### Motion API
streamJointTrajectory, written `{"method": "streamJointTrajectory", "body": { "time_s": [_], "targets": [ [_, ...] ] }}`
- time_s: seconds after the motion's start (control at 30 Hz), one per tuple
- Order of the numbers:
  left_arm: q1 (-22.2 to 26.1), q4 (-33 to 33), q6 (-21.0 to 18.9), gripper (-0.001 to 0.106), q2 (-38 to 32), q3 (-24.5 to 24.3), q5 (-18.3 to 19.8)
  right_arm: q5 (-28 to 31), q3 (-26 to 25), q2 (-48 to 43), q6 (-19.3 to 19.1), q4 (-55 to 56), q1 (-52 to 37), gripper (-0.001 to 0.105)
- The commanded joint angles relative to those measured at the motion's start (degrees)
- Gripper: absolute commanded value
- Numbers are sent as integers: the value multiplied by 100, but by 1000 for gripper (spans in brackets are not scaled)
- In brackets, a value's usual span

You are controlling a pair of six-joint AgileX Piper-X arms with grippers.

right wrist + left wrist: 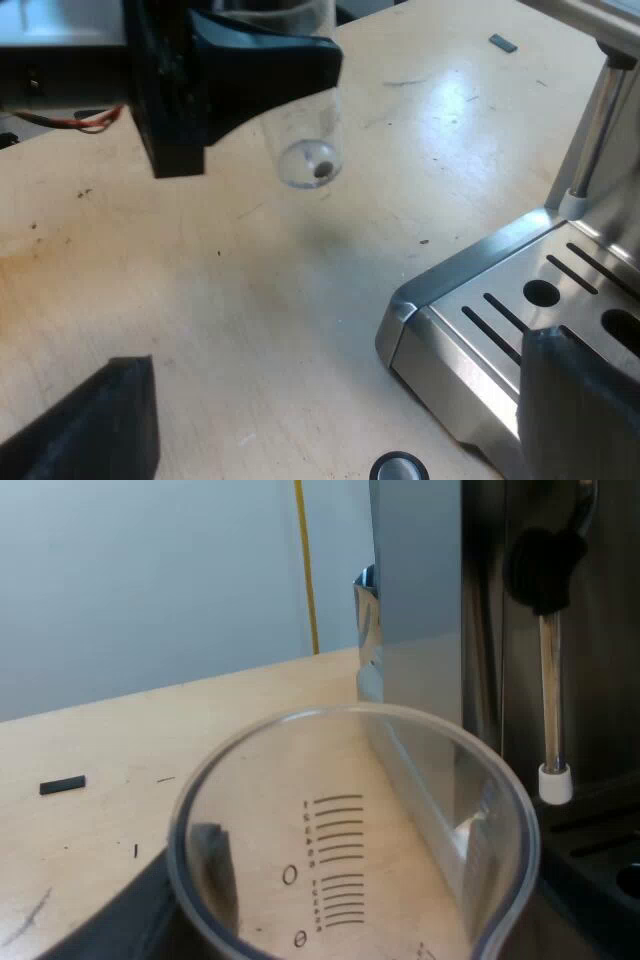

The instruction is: Pour the beans into the coffee machine

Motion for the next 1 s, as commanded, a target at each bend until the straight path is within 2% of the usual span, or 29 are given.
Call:
{"method": "streamJointTrajectory", "body": {
  "time_s": [0.03, 0.7, 0.77, 1.0],
  "targets": [
    [8, -363, -65, 32, 198, -18, -29, 2, -9, 3, -44, -84, 11, 79],
    [8, -1757, -83, 32, 1816, -28, 174, 2, -9, 3, -44, -84, 11, 79],
    [8, -2076, -125, 32, 2088, -49, 205, 2, -9, 3, -44, -84, 11, 79],
    [8, -2157, -234, 34, 2686, -293, 331, 2, -9, 3, -44, -84, 11, 79]
  ]
}}
